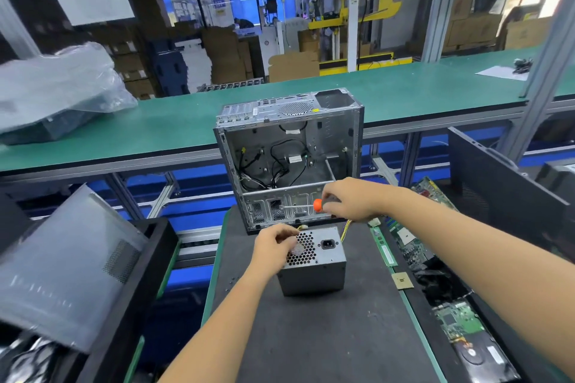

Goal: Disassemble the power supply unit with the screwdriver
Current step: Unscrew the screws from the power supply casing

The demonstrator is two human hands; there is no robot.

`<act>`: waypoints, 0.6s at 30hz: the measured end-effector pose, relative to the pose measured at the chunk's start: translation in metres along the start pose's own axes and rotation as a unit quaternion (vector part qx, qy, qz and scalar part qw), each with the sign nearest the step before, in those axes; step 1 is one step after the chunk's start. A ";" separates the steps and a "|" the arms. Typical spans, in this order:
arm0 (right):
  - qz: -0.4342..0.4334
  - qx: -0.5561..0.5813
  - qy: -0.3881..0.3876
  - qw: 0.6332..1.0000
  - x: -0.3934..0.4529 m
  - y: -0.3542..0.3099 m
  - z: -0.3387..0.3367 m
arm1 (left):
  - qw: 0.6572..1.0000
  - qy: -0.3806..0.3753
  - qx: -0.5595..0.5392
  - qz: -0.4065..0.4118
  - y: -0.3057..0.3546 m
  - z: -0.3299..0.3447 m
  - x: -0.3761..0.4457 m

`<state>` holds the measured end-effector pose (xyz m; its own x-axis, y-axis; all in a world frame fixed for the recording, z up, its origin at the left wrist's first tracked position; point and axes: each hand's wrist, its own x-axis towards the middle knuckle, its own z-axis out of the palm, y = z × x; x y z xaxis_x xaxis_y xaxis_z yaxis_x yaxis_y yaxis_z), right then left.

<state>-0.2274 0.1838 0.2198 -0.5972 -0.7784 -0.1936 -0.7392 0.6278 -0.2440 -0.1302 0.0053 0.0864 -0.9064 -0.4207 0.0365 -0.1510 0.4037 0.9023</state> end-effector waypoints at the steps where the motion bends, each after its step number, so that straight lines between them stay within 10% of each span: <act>1: -0.002 0.005 -0.001 1.000 0.004 -0.003 0.004 | 1.000 0.015 -0.023 -0.006 -0.004 -0.005 -0.001; 9: 0.016 0.102 -0.045 0.994 0.045 -0.039 0.057 | 0.989 0.119 -0.049 -0.076 -0.064 -0.053 -0.008; 18: -0.021 0.055 -0.073 0.996 0.091 -0.071 0.097 | 0.973 0.079 0.186 -0.109 -0.146 -0.080 -0.029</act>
<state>-0.1991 0.0675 0.1275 -0.5084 -0.8017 -0.3144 -0.7198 0.5960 -0.3559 -0.0504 -0.1069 -0.0119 -0.7690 -0.6376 -0.0459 -0.4923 0.5449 0.6788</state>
